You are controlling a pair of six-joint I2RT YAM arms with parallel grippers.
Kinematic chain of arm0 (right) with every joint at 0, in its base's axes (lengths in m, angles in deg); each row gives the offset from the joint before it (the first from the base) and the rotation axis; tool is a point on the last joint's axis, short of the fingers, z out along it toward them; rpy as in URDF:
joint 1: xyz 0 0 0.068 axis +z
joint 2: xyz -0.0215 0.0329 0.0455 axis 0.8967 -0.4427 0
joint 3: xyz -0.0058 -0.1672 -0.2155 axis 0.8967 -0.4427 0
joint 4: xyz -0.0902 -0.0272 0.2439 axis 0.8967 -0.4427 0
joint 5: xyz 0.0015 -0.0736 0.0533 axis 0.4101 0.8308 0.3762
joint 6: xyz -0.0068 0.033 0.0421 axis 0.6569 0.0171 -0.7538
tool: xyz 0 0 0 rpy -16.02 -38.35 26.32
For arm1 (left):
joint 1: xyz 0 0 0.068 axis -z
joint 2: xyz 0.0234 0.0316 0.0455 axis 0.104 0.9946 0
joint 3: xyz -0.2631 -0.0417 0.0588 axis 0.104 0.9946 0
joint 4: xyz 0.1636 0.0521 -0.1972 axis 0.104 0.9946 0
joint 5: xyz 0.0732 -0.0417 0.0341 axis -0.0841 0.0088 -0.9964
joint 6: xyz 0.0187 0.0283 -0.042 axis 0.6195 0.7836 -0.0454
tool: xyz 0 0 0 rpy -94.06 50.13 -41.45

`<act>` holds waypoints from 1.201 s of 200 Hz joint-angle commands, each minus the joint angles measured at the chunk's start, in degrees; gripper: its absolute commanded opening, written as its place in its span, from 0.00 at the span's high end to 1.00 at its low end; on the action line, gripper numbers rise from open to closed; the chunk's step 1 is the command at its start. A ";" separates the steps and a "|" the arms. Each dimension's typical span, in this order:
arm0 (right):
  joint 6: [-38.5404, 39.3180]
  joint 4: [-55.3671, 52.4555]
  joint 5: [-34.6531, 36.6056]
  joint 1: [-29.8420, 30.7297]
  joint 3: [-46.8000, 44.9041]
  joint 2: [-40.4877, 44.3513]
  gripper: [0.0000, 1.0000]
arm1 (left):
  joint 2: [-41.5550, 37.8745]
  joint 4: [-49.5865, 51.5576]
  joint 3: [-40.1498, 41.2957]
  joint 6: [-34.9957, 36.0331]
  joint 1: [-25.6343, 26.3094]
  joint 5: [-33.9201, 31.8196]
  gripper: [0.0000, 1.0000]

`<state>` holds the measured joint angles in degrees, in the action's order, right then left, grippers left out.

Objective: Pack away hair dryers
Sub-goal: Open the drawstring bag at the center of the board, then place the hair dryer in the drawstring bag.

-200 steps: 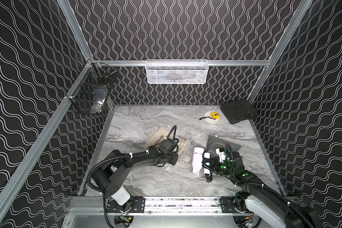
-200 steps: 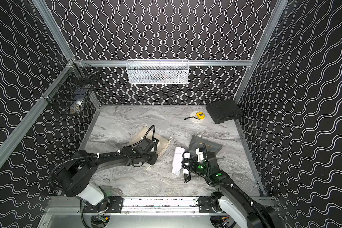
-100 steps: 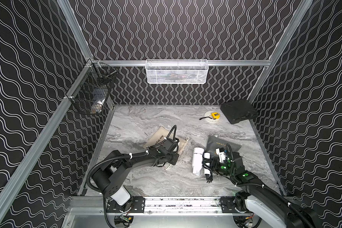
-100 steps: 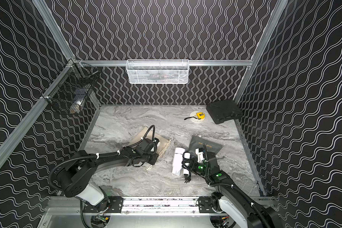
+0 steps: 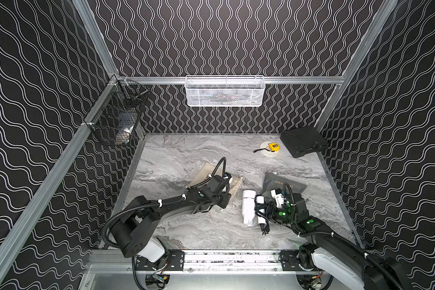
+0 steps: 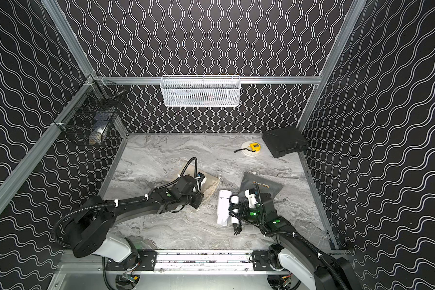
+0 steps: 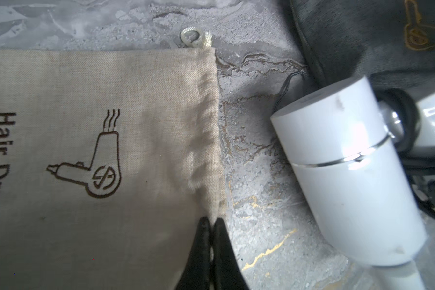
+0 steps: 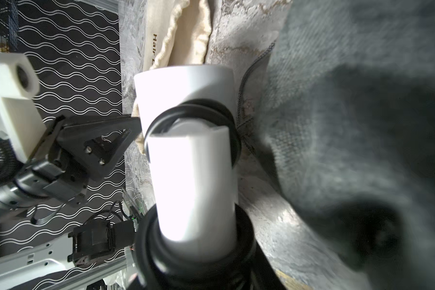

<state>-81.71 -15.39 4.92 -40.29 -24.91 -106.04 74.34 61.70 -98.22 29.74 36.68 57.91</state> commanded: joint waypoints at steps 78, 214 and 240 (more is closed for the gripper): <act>2.94 5.91 8.21 10.74 4.39 -8.08 0.94 | 0.43 -4.65 -3.44 3.03 3.49 -1.89 1.00; 6.55 0.80 14.62 16.38 11.18 -14.90 0.95 | -0.20 -10.41 -3.96 3.65 7.20 -1.42 1.00; 6.15 1.50 14.55 16.37 11.36 -15.36 0.95 | -1.61 -12.76 -2.44 2.75 7.88 -1.91 1.00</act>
<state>-76.05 -14.10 18.26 -24.02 -14.07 -120.99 73.88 53.51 -101.52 33.11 44.11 56.10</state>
